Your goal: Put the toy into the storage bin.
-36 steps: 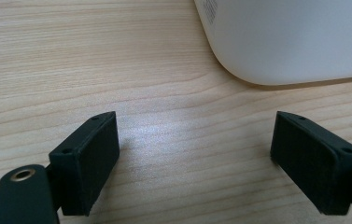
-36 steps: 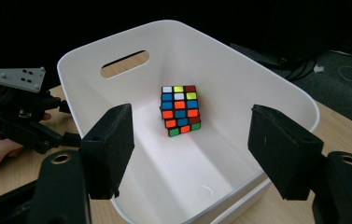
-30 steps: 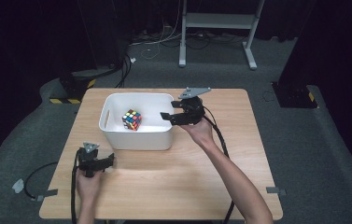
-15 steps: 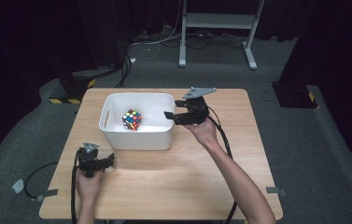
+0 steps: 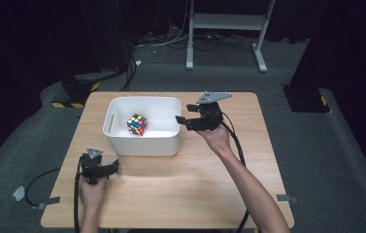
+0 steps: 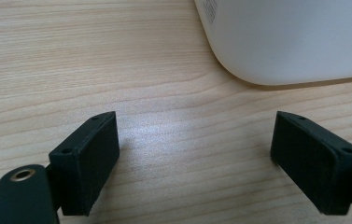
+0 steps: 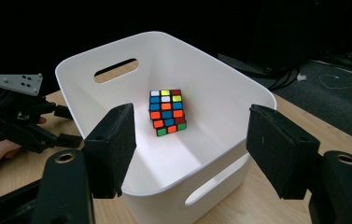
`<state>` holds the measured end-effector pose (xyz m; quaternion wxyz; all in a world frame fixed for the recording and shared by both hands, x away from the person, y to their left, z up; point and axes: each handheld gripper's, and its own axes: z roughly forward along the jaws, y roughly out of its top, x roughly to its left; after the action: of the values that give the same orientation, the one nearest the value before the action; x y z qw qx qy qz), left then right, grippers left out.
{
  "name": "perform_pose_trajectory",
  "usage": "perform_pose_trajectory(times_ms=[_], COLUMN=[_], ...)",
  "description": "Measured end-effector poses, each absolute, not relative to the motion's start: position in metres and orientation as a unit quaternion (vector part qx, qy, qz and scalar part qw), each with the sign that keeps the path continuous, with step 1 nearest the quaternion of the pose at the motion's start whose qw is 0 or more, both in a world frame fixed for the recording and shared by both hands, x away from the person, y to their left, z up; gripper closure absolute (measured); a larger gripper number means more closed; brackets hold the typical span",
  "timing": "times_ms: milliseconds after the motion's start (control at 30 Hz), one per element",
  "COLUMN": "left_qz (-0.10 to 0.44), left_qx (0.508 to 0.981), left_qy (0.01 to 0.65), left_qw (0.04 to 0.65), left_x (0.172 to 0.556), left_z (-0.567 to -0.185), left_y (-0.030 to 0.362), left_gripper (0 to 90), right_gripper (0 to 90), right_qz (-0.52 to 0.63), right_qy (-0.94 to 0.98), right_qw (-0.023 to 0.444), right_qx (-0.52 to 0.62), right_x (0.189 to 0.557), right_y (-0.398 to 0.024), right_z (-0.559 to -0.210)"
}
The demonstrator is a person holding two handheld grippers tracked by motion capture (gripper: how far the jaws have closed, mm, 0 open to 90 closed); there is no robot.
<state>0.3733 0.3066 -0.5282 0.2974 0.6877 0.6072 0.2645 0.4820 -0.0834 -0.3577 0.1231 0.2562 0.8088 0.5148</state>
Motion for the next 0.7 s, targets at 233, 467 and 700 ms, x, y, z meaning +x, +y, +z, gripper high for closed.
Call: perform_pose_trajectory(times_ms=[233,467,700], left_qz=[0.265,0.264,0.265], left_qx=[0.688,0.688,0.688], left_qy=[0.607,0.607,0.607], left_qw=[0.297,0.297,0.297], left_x=[0.373,0.373,0.373], left_z=[-0.528,-0.528,-0.528], left_y=[0.307,0.307,0.307], left_gripper=[15.5,15.5,15.5], right_gripper=[33.4,33.7,33.8], right_qz=[0.519,0.526,0.530], right_qy=[0.805,0.797,0.792], right_qw=[0.126,0.133,0.133], right_qx=[0.260,0.266,0.274], right_x=[0.480,0.474,0.472], right_y=[-0.091,-0.106,-0.116], right_z=[-0.356,-0.352,-0.353])
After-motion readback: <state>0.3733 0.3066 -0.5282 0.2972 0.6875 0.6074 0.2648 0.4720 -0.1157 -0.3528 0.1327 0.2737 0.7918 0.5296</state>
